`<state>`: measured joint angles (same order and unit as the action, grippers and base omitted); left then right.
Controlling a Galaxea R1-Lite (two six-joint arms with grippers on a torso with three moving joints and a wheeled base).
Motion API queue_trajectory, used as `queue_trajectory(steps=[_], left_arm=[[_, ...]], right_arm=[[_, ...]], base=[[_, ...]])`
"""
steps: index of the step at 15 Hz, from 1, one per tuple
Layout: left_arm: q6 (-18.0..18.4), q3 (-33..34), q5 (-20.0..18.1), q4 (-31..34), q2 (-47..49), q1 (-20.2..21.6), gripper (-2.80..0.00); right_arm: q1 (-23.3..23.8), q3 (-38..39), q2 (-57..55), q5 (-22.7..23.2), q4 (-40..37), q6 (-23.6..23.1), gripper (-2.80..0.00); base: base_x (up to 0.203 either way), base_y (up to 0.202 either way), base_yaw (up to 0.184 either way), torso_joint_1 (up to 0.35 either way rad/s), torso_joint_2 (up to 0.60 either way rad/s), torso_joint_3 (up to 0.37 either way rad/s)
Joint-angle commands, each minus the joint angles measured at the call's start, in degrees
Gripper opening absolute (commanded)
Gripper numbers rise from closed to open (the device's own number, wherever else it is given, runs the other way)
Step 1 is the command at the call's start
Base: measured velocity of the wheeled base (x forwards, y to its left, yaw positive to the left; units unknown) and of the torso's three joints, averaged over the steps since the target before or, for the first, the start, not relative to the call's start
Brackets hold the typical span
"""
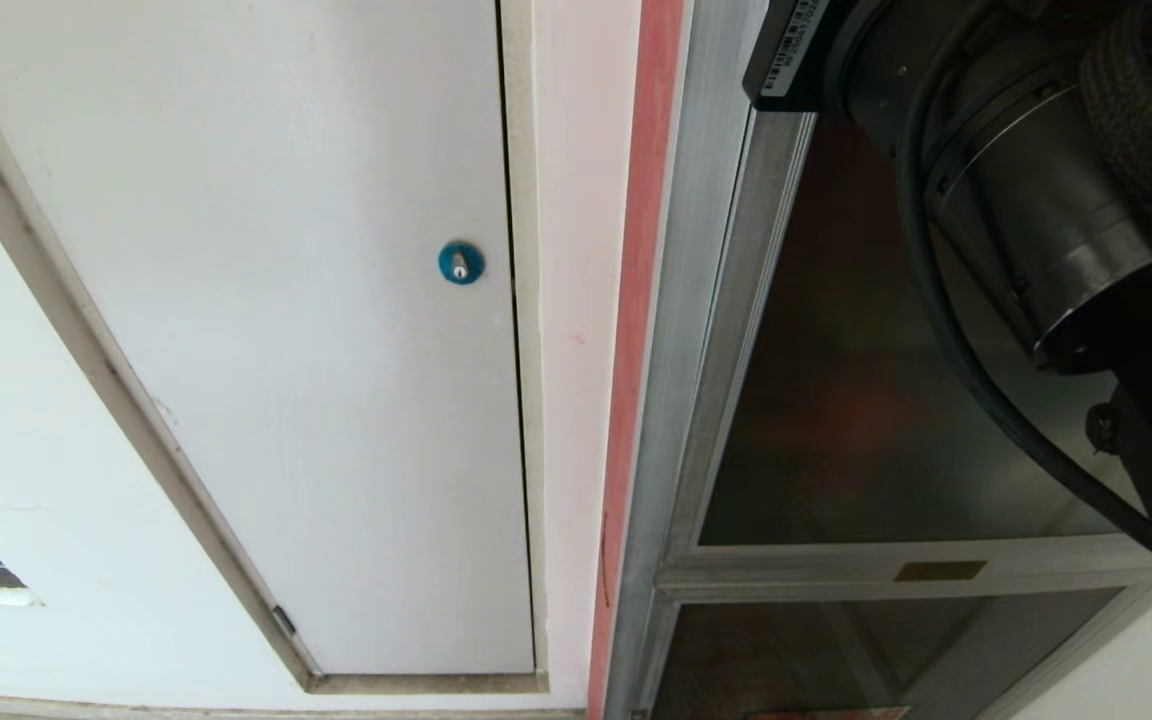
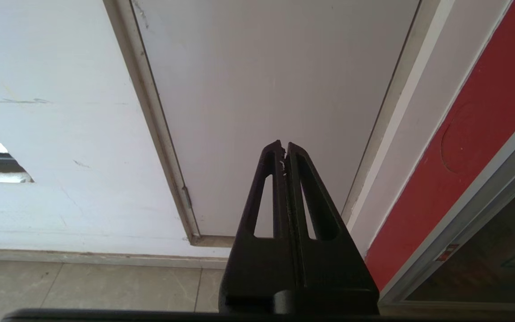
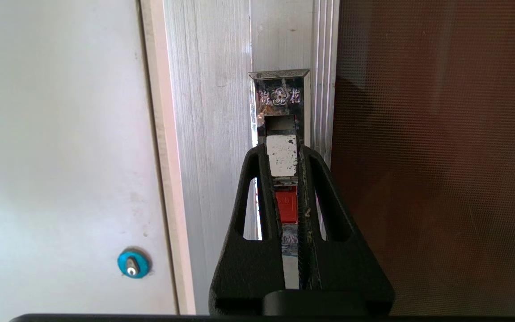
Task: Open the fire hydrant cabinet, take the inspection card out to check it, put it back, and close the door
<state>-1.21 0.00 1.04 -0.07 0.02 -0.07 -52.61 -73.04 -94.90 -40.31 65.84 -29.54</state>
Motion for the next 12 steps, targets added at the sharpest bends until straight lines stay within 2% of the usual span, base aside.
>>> queue_trajectory(steps=[1,12], left_arm=[[0.0,0.0,0.0,0.0,0.0,0.0,-2.80],[0.0,0.0,0.0,0.0,0.0,0.0,-2.80]], right_arm=[[-0.4,0.3,1.1,-0.2,0.6,-0.2,-2.80],[-3.7,3.3,5.6,-1.4,0.4,-0.6,-2.80]], base=[[0.000,0.000,0.000,0.000,0.00,0.000],[0.000,0.000,0.000,0.000,0.00,0.000]])
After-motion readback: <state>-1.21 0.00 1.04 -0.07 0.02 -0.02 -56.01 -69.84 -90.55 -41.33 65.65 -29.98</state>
